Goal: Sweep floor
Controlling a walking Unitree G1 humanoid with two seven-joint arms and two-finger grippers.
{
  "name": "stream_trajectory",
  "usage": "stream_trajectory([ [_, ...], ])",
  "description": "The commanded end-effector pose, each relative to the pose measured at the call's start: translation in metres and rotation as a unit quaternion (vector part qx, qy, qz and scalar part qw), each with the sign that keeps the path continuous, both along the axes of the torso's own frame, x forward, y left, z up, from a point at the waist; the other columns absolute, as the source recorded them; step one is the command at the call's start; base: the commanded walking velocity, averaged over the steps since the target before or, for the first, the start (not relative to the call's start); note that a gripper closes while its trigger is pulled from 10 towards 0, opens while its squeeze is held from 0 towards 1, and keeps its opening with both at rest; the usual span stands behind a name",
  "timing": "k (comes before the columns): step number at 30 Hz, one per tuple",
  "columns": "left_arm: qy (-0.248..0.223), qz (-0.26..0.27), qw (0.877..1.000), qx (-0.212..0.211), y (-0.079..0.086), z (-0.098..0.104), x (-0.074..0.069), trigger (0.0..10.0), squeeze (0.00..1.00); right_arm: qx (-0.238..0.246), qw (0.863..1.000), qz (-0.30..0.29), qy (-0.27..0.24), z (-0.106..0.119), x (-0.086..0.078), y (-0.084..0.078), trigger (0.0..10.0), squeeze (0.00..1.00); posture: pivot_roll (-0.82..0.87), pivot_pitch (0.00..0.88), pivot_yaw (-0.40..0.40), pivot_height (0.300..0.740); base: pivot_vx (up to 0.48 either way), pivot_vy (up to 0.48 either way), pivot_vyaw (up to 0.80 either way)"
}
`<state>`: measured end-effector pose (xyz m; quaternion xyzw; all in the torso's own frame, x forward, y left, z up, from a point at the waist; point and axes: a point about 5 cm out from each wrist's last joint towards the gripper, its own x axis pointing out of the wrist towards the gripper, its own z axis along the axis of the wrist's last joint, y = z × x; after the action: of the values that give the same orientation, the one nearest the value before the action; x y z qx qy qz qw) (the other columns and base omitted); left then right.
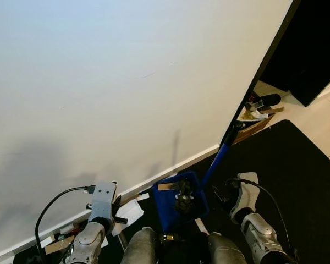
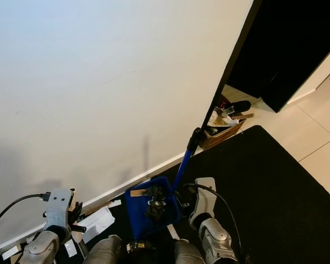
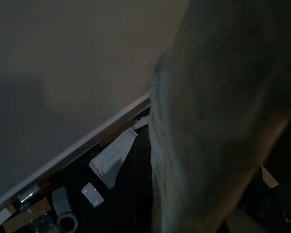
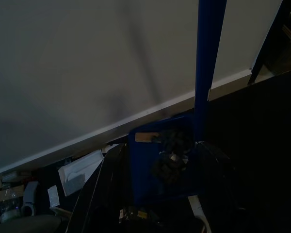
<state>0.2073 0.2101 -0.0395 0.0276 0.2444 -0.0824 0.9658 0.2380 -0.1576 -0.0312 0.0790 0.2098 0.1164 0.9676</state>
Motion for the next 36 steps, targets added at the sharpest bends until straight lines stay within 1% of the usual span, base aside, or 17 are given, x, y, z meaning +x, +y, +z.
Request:
stream_trajectory([
  [1,0.013,-0.007,1.000,-0.020,-0.0133,-0.0064,-0.0061,10.0,0.00,-0.002,1.000,-0.005,0.011,-0.0036,-0.0049,-0.0039,10.0,0.00,0.08,0.149,-0.021,0.740,0.000,0.000,0.00],
  [36,0.012,-0.007,1.000,-0.020,-0.0130,-0.0059,-0.0060,10.0,0.00,-0.001,1.000,-0.006,0.011,-0.0035,-0.0051,-0.0040,10.0,0.00,0.08,0.152,-0.020,0.740,0.000,0.000,0.00],
])
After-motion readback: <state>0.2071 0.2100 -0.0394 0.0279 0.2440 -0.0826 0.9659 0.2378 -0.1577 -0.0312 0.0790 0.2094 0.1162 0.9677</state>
